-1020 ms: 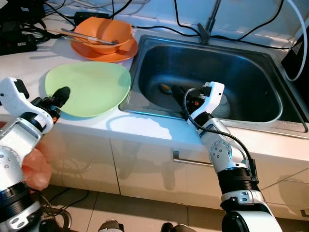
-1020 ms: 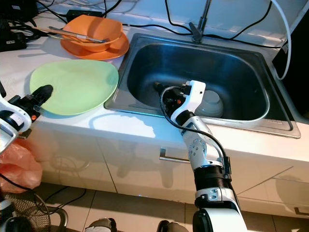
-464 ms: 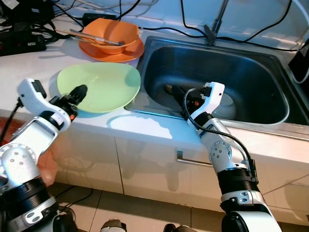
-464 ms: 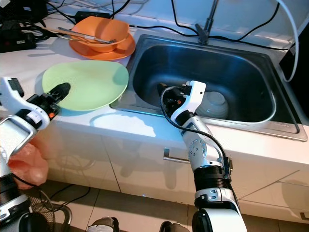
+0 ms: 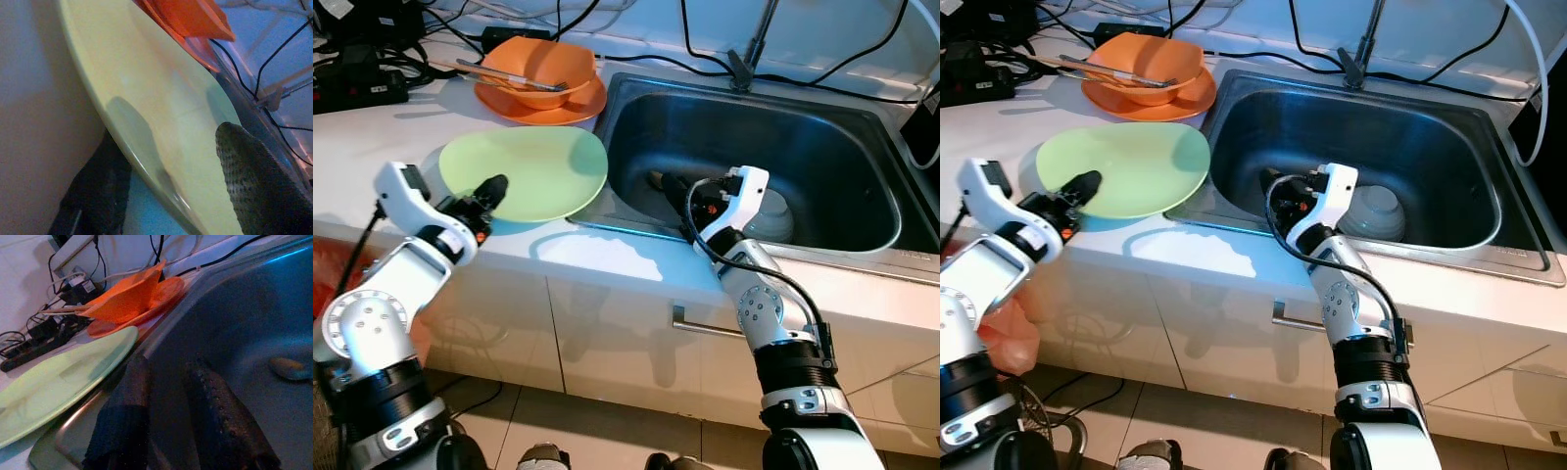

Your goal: Kitchen organization

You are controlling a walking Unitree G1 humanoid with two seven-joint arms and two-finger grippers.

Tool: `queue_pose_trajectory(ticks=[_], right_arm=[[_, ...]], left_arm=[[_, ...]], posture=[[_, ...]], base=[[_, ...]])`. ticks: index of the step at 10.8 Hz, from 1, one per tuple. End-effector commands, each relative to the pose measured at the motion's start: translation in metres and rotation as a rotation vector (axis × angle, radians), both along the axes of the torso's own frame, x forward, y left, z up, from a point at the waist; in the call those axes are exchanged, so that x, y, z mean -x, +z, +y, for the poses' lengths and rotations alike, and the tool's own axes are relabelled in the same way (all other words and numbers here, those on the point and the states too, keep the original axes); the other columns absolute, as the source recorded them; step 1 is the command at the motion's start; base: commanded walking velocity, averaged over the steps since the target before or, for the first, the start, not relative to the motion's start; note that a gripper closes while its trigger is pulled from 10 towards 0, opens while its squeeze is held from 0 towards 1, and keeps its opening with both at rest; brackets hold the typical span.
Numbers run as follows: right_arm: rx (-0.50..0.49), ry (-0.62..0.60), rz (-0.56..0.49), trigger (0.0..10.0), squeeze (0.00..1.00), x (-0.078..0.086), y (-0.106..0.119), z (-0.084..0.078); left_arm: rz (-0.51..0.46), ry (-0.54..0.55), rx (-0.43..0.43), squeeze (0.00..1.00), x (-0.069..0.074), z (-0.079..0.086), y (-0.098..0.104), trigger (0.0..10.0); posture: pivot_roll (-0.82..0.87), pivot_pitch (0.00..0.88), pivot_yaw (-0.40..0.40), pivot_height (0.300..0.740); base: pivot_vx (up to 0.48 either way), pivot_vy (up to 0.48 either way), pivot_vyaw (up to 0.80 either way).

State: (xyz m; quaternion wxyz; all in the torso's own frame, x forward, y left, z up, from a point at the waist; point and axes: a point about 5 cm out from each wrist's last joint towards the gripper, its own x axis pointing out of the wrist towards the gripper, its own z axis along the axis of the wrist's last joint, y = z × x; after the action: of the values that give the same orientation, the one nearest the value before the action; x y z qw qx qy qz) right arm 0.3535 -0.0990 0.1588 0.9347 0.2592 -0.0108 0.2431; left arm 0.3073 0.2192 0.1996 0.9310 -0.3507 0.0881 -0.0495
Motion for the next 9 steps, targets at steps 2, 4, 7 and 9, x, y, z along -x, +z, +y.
queue_pose_trajectory(ticks=[2, 4, 7, 9], right_arm=[[0.021, -0.044, -0.028, 10.0, 0.0, -0.002, 0.008, -0.011], [0.022, -0.051, -0.048, 10.0, 0.0, -0.003, 0.015, -0.014], [0.022, -0.057, -0.06, 10.0, 0.0, -0.004, 0.019, -0.015], [0.024, -0.062, -0.058, 10.0, 0.0, -0.005, 0.019, -0.016]], left_arm=[[0.034, -0.015, -0.008, 0.0, -0.002, -0.013, -0.01, 0.0], [0.023, -0.007, -0.013, 0.0, -0.002, -0.017, -0.012, 0.0], [0.0, -0.003, 0.002, 0.0, -0.001, -0.024, -0.01, 0.0], [-0.011, -0.005, 0.009, 0.0, 0.0, -0.028, -0.01, 0.0]], posture=[[0.14, 0.124, -0.067, 0.74], [0.14, 0.127, -0.071, 0.74], [0.15, 0.128, -0.076, 0.74], [0.15, 0.125, -0.077, 0.74]], base=[[0.0, 0.0, 0.0], [0.0, 0.0, 0.0], [0.0, 0.0, 0.0], [0.0, 0.0, 0.0]])
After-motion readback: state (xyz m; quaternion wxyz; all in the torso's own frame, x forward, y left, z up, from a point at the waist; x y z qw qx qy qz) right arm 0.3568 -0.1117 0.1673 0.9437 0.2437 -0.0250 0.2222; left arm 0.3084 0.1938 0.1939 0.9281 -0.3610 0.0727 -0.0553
